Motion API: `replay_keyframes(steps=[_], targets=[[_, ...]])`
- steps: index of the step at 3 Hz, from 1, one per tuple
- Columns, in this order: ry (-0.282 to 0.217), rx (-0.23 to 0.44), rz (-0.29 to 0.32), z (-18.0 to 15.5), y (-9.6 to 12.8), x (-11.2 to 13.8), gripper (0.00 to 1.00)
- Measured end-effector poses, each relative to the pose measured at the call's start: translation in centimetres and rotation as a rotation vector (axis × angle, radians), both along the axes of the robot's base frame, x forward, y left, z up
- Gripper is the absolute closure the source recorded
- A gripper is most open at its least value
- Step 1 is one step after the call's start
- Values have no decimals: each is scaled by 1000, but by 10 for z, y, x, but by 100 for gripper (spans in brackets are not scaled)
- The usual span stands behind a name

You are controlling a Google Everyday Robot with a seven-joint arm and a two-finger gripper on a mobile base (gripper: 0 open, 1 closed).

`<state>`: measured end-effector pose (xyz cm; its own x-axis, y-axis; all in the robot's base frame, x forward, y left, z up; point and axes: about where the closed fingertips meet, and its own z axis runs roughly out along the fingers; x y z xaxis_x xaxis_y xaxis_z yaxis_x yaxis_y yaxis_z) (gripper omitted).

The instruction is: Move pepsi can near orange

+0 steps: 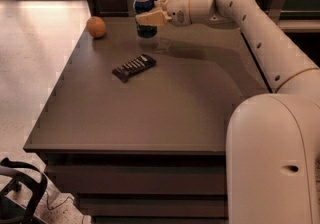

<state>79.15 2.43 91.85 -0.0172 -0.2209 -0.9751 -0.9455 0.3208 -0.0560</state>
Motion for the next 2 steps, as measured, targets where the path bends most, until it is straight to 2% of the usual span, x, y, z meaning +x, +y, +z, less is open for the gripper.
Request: replay_keyframes(steps=[2], targets=[[20,67,51,-18,43,19,100]])
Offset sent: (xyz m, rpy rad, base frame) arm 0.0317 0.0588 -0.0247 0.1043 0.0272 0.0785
